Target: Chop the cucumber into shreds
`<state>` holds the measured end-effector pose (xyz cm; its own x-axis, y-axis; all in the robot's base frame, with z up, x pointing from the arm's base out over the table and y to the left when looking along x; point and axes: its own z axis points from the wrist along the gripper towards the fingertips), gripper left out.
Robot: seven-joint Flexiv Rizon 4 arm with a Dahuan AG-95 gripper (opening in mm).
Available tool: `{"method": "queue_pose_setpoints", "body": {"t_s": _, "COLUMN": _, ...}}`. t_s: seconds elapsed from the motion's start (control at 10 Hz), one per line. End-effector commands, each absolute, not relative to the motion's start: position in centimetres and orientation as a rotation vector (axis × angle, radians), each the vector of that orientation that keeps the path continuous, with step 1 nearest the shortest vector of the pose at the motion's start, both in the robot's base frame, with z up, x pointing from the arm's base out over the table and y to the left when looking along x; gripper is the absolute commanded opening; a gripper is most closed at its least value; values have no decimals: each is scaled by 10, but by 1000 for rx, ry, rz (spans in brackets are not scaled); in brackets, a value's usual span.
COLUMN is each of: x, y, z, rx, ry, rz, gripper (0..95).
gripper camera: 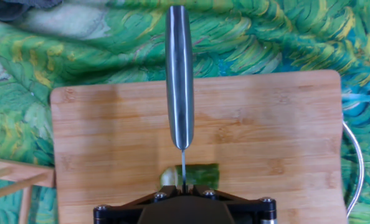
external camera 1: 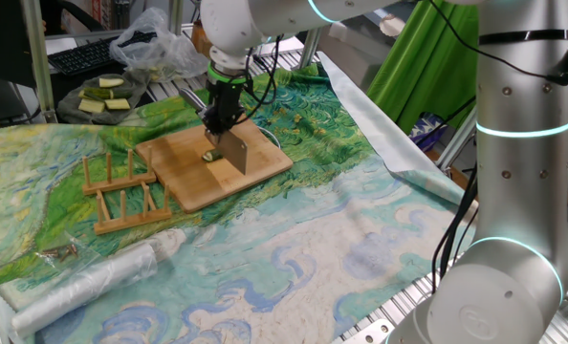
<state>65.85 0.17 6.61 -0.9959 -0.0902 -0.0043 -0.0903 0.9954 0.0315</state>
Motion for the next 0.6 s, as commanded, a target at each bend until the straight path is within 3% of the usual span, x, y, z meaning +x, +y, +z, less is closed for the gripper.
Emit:
{"method": "queue_pose_setpoints", "body": {"t_s": 0.1, "x": 658, "y": 3, "z": 66, "rx": -131, "ry": 3136, "rz": 54, "gripper": 0}}
{"method": "queue_pose_setpoints", "body": {"t_s": 0.6, "x": 655, "y": 5, "z": 59, "rx": -134, "ry": 3129, "rz": 64, "gripper": 0}}
